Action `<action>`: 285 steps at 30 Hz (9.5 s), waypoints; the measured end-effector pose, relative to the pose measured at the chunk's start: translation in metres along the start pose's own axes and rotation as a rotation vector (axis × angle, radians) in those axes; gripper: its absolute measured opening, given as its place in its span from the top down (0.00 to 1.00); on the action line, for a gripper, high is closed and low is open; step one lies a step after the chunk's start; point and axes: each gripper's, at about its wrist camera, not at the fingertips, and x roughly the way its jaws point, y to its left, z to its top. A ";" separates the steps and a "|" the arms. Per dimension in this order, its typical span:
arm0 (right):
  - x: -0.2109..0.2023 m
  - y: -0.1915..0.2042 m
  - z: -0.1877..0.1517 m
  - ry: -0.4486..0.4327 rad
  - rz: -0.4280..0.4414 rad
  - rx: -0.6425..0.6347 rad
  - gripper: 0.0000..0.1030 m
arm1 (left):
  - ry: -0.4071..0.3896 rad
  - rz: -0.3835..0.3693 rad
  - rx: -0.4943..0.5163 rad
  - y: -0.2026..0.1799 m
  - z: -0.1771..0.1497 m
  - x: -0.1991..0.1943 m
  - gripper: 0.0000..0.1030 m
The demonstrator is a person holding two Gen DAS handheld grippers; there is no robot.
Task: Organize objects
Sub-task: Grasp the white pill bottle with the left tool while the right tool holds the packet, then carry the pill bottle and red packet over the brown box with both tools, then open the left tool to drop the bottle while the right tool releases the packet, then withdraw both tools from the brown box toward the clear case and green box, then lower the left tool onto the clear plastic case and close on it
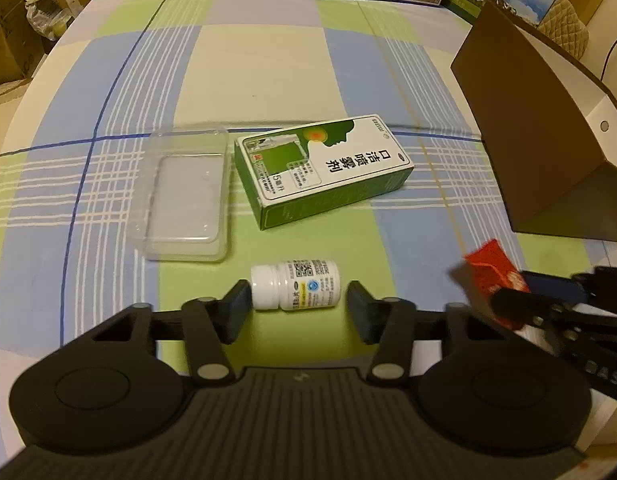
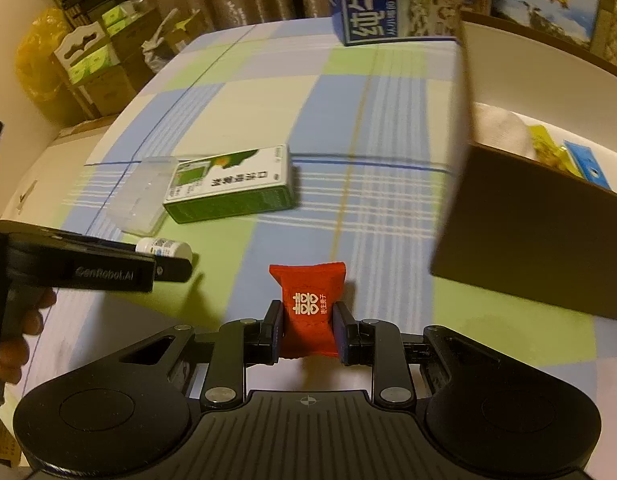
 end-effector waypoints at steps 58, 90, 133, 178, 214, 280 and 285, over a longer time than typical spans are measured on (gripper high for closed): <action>-0.168 -0.160 -0.010 -0.273 0.060 0.107 0.78 | -0.218 -0.122 0.232 -0.218 0.032 -0.089 0.59; -0.139 -0.268 0.046 -0.247 -0.003 0.122 0.78 | -0.111 -0.073 0.251 -0.292 0.097 -0.009 0.59; -0.096 -0.295 0.066 -0.086 0.159 0.277 0.68 | 0.002 -0.022 0.245 -0.299 0.108 0.025 0.35; -0.157 -0.244 0.041 -0.148 -0.036 0.229 0.31 | -0.095 -0.084 0.202 -0.277 0.085 -0.049 0.09; -0.099 -0.042 0.002 -0.035 0.083 0.110 0.31 | -0.112 -0.019 0.035 -0.073 0.005 -0.112 0.08; 0.023 0.027 0.066 0.059 0.043 0.043 0.31 | -0.017 0.145 0.068 0.065 0.056 0.013 0.49; 0.034 0.026 0.087 0.009 0.040 0.041 0.31 | -0.032 0.164 0.028 0.084 0.051 0.006 0.49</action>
